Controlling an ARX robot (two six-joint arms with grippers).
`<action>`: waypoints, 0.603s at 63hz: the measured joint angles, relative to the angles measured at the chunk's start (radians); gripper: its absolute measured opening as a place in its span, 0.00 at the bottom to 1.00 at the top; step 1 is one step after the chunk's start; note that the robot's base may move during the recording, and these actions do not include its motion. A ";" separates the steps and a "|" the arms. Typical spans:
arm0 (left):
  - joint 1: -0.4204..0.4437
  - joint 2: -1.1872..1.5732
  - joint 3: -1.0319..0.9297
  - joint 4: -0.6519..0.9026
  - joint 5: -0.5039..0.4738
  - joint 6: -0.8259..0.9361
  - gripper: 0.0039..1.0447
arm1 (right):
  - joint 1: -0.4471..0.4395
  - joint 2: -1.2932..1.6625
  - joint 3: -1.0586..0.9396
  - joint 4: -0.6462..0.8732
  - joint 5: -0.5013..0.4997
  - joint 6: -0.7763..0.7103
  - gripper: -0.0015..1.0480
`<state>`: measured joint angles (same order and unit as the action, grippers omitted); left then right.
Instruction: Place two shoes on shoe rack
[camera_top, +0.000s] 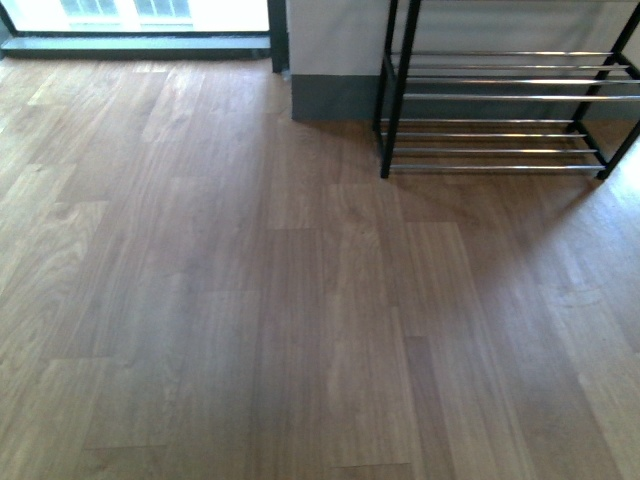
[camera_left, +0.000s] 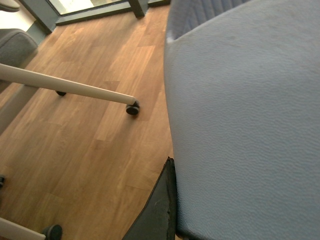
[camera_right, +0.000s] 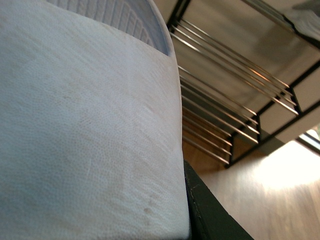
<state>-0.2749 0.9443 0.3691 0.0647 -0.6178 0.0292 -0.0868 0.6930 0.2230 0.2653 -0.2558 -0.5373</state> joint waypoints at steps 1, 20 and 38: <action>0.000 0.000 0.000 0.000 0.000 0.000 0.01 | 0.000 -0.001 0.000 0.000 0.000 0.000 0.01; 0.000 -0.008 0.000 0.000 0.000 0.000 0.01 | 0.000 -0.006 0.002 0.000 -0.003 0.000 0.01; -0.005 -0.008 0.000 0.000 0.008 0.000 0.01 | -0.003 -0.005 0.001 0.000 0.002 0.001 0.01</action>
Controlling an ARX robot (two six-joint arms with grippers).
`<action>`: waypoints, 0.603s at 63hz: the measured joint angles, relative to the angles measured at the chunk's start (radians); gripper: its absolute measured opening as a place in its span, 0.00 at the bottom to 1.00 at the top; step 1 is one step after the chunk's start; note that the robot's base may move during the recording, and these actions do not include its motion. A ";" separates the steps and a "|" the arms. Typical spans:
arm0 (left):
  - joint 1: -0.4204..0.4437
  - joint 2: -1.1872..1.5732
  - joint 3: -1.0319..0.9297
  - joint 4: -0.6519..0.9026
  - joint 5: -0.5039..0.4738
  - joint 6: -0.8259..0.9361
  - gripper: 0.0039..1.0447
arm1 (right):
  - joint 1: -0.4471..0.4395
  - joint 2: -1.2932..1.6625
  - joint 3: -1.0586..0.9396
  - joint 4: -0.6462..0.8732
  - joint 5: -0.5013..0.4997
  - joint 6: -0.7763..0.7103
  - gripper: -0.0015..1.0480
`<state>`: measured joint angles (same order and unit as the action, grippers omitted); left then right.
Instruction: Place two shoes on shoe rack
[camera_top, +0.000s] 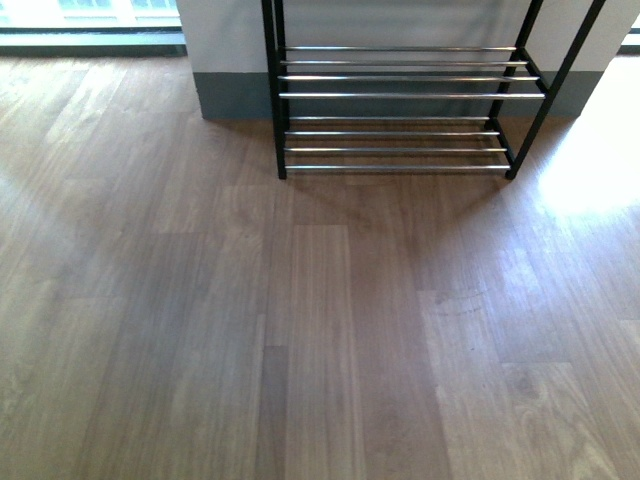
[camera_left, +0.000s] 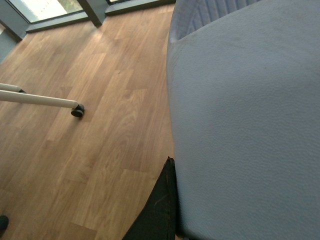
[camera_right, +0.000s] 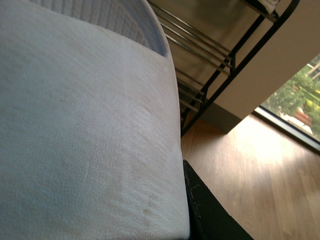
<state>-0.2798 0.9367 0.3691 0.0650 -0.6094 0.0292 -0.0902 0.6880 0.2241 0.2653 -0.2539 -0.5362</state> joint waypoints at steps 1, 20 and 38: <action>0.000 0.000 0.000 0.000 0.000 0.000 0.01 | 0.000 0.000 0.000 0.000 -0.002 0.000 0.01; 0.002 0.000 0.000 0.000 -0.004 0.000 0.01 | 0.001 -0.001 0.000 0.000 -0.004 0.000 0.01; 0.005 0.000 -0.001 0.000 -0.008 0.000 0.01 | 0.003 -0.001 -0.002 0.000 -0.004 0.000 0.01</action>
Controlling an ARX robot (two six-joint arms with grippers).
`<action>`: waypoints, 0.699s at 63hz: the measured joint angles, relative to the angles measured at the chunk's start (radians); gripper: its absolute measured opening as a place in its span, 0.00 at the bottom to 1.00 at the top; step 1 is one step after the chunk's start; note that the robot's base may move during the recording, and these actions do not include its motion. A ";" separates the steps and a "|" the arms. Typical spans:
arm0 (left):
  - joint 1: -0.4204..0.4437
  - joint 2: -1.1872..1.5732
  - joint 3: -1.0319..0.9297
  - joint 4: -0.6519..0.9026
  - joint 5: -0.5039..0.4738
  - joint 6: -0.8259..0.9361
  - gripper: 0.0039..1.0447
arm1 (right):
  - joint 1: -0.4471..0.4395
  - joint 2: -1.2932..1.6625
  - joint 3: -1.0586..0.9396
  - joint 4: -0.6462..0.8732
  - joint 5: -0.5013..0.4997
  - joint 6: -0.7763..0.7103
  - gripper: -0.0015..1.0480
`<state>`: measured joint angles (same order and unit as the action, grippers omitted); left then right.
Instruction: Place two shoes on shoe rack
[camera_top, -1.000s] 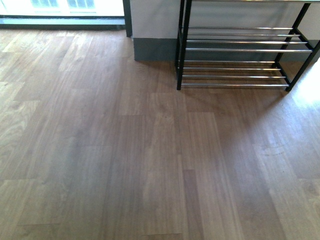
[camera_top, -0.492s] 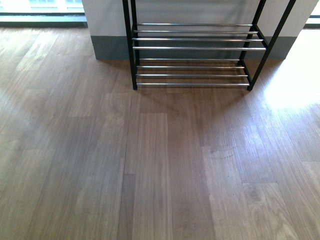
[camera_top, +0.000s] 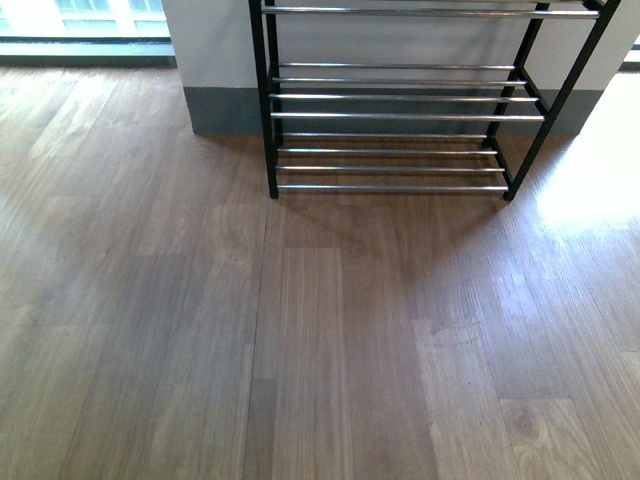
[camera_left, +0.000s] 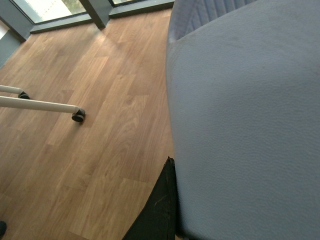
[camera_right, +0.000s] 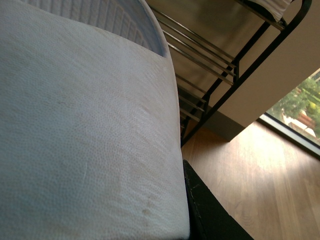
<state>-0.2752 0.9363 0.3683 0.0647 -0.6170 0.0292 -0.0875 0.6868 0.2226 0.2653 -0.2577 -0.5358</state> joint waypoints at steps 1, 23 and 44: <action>0.000 0.002 0.000 0.000 0.001 0.000 0.01 | 0.000 0.000 0.000 0.000 0.000 0.000 0.01; 0.000 0.003 0.000 0.000 0.000 0.000 0.01 | 0.000 0.003 0.000 0.000 -0.001 0.000 0.01; -0.002 0.001 0.000 0.000 0.002 0.000 0.01 | 0.000 0.000 0.000 0.000 0.000 0.000 0.01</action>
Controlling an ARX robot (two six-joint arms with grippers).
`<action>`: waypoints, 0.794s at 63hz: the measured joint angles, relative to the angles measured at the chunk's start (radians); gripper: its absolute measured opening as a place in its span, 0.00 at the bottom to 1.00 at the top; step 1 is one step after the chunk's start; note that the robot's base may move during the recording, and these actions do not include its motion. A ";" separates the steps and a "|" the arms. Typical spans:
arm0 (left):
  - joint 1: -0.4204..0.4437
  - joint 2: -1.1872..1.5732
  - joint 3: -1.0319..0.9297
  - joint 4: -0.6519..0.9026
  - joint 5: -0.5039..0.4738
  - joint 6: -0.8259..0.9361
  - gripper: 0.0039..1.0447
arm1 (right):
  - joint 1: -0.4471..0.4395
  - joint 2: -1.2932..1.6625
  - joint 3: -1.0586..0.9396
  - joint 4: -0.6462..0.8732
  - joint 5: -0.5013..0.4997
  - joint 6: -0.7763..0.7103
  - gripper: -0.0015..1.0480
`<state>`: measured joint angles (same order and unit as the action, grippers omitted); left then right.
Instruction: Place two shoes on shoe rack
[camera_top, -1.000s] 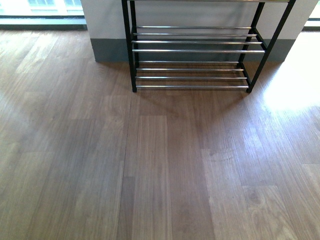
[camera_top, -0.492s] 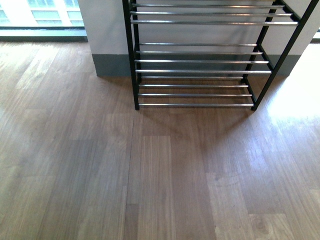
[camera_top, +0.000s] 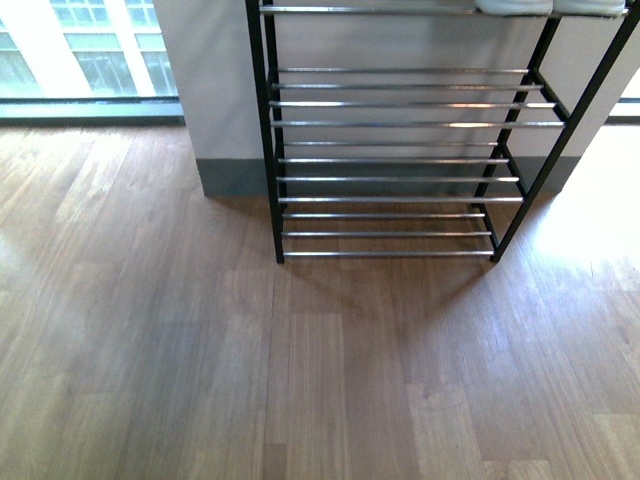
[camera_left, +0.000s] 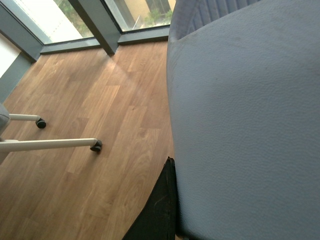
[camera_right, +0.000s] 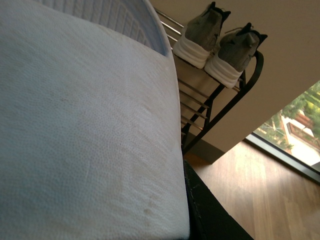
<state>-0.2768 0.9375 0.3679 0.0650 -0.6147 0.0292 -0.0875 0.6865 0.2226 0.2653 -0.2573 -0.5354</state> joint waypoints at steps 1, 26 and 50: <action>0.000 0.000 0.000 0.000 -0.001 0.000 0.01 | 0.000 0.000 0.000 0.000 0.000 0.000 0.01; 0.002 0.000 0.000 0.000 -0.003 0.000 0.01 | 0.000 0.001 0.000 0.000 -0.002 0.000 0.01; 0.001 -0.001 0.000 0.000 -0.003 0.000 0.01 | 0.000 0.000 0.000 0.000 -0.002 0.000 0.01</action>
<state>-0.2756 0.9363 0.3679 0.0650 -0.6182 0.0292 -0.0872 0.6868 0.2230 0.2653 -0.2592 -0.5354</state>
